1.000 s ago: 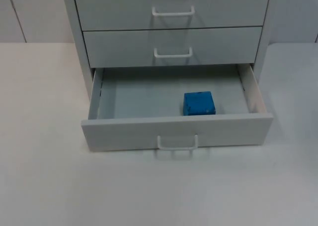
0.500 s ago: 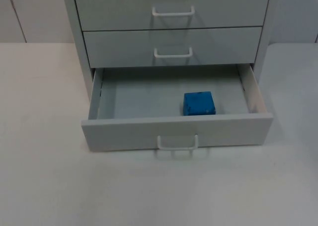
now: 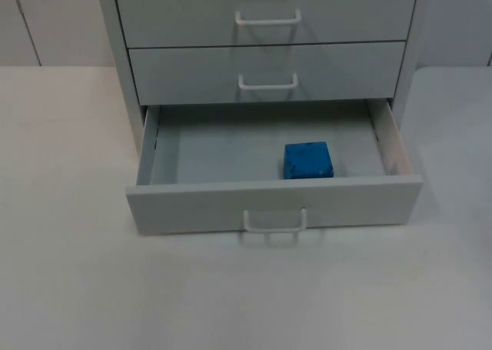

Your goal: Open the drawer with the left hand, place the block into the drawer with the right hand, then close the drawer with the left hand.

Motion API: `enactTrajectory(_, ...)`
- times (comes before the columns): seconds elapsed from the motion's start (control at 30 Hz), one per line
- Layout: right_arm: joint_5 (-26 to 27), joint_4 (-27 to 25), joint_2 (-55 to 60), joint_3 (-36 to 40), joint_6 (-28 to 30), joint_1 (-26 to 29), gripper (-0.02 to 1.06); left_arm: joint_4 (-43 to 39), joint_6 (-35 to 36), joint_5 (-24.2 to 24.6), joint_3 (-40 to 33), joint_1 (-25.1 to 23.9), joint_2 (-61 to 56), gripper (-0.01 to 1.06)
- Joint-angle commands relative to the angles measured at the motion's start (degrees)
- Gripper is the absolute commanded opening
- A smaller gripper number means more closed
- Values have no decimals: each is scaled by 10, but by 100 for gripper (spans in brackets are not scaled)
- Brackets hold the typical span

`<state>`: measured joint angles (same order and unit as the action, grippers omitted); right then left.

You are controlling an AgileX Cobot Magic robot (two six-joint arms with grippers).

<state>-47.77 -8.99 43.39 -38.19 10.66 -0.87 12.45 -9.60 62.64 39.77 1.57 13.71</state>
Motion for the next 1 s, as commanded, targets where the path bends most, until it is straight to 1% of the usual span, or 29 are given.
enactTrajectory(0.0, 12, -2, -3, 1, 7, 3, 73, 11, 0, -1, -2, 3, 0, 105)
enactTrajectory(0.13, 22, -2, -3, 1, 7, 3, 73, 12, 0, 3, -2, 3, 15, 105)
enactTrajectory(0.2, 26, -1, -1, 1, 7, 3, 73, 25, -1, 16, -2, 3, 60, 105)
enactTrajectory(0.23, 26, -1, -1, 1, 7, 3, 73, 25, -1, 16, -2, 3, 60, 105)
enactTrajectory(0.27, 30, -1, 1, 1, 7, 3, 73, 31, -10, 17, -2, 3, 88, 105)
enactTrajectory(0.33, 38, -1, 4, 1, 7, 3, 73, 56, -44, 9, -2, 3, 145, 100)
enactTrajectory(0.37, 41, -1, 6, 1, 7, 3, 73, 74, -68, 2, -2, 3, 177, 95)
enactTrajectory(0.4, 41, -1, 6, 1, 7, 3, 73, 74, -68, 2, -2, 3, 177, 95)
enactTrajectory(0.47, 41, 0, 6, 1, 7, 3, 73, 113, -112, -19, -2, 3, 239, 84)
enactTrajectory(0.53, 34, 10, 6, 1, 5, 3, 73, 164, -168, -31, -2, 3, 320, 77)
enactTrajectory(0.6, 34, 13, 6, 1, 3, 3, 73, 175, -179, -31, -2, 3, 331, 76)
enactTrajectory(0.67, 31, 16, 6, 1, -3, 3, 73, 208, -219, -31, -2, 3, 391, 72)
enactTrajectory(0.7, 29, 16, 6, 1, -3, 3, 73, 219, -232, -32, -2, 3, 418, 67)
enactTrajectory(0.77, 28, 16, 6, 1, -4, 3, 73, 242, -271, -39, -2, 9, 459, 46)
enactTrajectory(0.8, 28, 16, 6, 1, -4, 3, 73, 242, -271, -39, -2, 9, 459, 46)
enactTrajectory(0.9, 28, 16, 6, 1, -8, 3, 73, 274, -325, -67, -2, 44, 505, 1)
enactTrajectory(0.93, 28, 16, 6, 1, -8, 3, 73, 280, -326, -85, -2, 60, 518, 0)
enactTrajectory(0.97, 28, 16, 6, 1, -8, 3, 73, 280, -326, -85, -2, 60, 518, 0)
